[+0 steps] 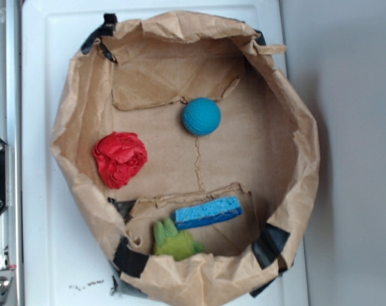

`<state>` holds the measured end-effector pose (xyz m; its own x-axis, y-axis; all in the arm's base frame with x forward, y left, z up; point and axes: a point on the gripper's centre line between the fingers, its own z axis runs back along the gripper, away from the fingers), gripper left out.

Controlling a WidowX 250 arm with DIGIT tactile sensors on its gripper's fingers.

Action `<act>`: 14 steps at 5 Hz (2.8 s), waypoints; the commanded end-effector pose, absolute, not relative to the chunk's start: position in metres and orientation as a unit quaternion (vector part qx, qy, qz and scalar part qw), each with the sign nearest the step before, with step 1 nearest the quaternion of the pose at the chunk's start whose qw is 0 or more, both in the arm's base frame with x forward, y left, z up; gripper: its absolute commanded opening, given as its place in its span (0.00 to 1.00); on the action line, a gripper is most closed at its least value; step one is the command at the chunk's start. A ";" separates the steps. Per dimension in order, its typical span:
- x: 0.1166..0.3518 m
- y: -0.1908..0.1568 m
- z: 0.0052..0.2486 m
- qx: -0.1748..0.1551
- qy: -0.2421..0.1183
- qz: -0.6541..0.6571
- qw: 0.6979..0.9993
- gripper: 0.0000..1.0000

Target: Grab the blue ball.

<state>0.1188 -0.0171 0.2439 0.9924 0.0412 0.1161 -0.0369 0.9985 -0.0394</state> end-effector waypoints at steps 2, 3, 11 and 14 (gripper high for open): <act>0.143 -0.018 0.242 -0.026 -0.087 0.062 0.994 1.00; 0.188 -0.005 0.232 -0.029 -0.113 0.133 0.984 1.00; 0.297 0.063 0.111 0.062 -0.169 0.310 0.933 1.00; 0.315 0.073 0.056 0.109 -0.180 0.305 0.929 1.00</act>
<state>0.3114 0.0700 0.0449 0.7601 0.5315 0.3738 -0.6058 0.7878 0.1116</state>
